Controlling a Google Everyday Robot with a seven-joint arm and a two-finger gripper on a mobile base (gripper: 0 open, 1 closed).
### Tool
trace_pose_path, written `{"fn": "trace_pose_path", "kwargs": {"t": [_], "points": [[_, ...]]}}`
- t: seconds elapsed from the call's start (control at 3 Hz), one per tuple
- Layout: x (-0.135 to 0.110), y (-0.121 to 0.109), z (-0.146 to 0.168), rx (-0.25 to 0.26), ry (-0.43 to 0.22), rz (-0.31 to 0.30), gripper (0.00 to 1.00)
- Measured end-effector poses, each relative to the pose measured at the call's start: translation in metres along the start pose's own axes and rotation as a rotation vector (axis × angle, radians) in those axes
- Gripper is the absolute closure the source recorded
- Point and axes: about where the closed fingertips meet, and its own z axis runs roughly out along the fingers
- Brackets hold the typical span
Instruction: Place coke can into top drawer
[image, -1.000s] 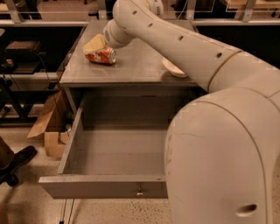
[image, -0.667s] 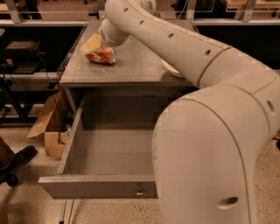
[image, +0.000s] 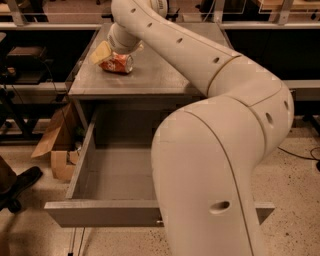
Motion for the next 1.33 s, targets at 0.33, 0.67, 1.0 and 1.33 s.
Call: {"fn": "trace_pose_path", "kwargs": {"t": [0.33,0.67,1.0,1.33], "points": [[0.0005,0.0008,0.0029,-0.003,0.002,-0.002,0.0],[0.0018,0.0026,0.0066,-0.013,0.01,-0.01,0.0],[0.0049,0.0042,0.0098,-0.028,0.02,-0.017,0.0],[0.0073,0.0061,0.0125,-0.044,0.029,-0.021,0.0]]}}
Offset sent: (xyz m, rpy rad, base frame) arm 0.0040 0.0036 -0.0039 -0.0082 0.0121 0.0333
